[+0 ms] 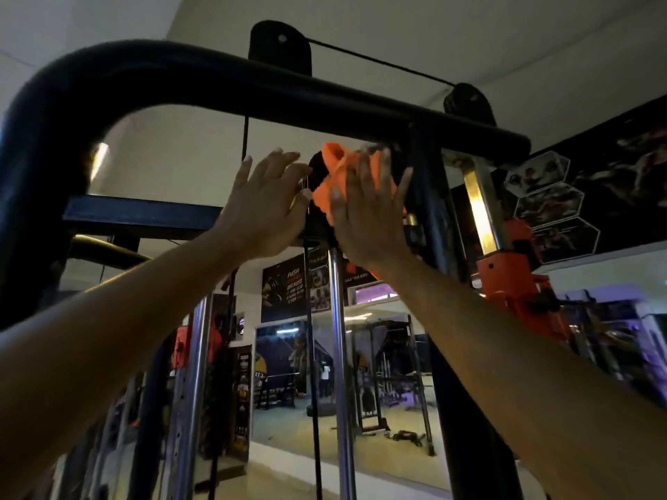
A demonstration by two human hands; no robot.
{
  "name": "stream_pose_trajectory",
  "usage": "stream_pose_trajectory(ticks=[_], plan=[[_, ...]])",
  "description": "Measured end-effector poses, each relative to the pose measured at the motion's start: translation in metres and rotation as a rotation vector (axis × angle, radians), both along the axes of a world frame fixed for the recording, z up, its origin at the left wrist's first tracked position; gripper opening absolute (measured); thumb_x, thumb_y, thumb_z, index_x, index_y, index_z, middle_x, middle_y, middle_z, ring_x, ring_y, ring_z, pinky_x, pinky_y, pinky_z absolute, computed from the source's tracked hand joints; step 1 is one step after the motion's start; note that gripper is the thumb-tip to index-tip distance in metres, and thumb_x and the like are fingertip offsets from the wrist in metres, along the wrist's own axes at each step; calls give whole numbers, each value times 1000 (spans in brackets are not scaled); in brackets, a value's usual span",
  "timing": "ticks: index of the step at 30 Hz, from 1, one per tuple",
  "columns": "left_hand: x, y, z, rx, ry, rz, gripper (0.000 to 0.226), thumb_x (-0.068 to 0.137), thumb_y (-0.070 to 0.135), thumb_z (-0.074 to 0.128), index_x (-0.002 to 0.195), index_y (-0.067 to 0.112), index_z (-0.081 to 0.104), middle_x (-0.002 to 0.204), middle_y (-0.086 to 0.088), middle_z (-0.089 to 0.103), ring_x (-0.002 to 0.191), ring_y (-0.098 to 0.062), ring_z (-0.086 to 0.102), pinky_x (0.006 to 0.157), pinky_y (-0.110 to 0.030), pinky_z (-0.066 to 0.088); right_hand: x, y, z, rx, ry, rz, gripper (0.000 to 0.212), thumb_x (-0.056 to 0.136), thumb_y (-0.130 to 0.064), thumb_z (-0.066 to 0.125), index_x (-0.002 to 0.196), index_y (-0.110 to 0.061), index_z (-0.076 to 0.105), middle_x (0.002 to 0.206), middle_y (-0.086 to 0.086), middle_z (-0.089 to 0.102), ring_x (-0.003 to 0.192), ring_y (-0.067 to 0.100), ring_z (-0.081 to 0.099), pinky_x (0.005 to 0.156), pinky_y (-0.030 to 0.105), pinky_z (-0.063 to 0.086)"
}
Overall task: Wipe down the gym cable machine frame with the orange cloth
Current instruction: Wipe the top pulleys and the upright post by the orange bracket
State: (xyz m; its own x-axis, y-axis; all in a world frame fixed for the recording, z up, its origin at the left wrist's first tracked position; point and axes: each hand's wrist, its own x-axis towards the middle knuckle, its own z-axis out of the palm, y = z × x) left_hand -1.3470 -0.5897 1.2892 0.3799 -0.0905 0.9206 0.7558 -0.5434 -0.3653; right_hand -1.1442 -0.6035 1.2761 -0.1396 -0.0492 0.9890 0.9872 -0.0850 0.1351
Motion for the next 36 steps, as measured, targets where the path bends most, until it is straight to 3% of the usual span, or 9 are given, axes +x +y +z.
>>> stream_pose_trajectory(ticks=[2,6,11,16,22,28,36], plan=[[4,1,4,2,7,15,58,110,48,32,159,20,43,173,-8,31,164,-26,15,131,-58,6,9,9,-4,-4,9,37,76,113,-56,11,174,-11,14,181,20,3,167,43,-4,131,69,-3],[9,5,-1,-25,5,16,50,114,39,43,160,20,42,172,-8,33,163,-26,18,131,-52,11,23,14,-17,-83,-79,241,73,114,-54,17,173,-11,15,181,16,13,167,40,7,133,64,16],[8,9,-9,-39,8,33,53,114,37,45,164,22,34,166,-8,43,157,-26,33,129,-51,19,21,18,-26,-89,-103,189,67,114,-54,10,175,-28,-3,183,8,-1,168,36,-5,134,58,2],[5,5,6,-53,-28,55,53,115,34,43,166,22,33,169,-7,39,158,-26,30,128,-50,20,1,17,17,-95,-24,234,69,113,-53,13,175,-24,4,183,5,1,169,33,-4,135,58,3],[-1,4,-7,-51,1,102,53,116,38,37,167,22,32,171,-7,37,161,-22,25,127,-39,15,11,16,-27,-94,-114,233,70,113,-54,9,175,-23,6,183,4,-5,169,26,-8,136,49,-2],[-1,2,-12,-55,29,99,56,115,44,37,167,22,31,170,-5,39,159,-22,30,124,-40,23,-1,13,16,-121,-20,211,67,113,-53,13,175,-27,7,183,4,-2,169,28,-7,136,53,-1],[-7,5,-12,-46,72,73,56,116,38,39,169,23,27,172,-4,35,160,-21,28,125,-44,26,9,8,-40,-124,-82,200,68,114,-51,9,175,-21,10,183,3,-1,169,26,-3,136,49,3]])
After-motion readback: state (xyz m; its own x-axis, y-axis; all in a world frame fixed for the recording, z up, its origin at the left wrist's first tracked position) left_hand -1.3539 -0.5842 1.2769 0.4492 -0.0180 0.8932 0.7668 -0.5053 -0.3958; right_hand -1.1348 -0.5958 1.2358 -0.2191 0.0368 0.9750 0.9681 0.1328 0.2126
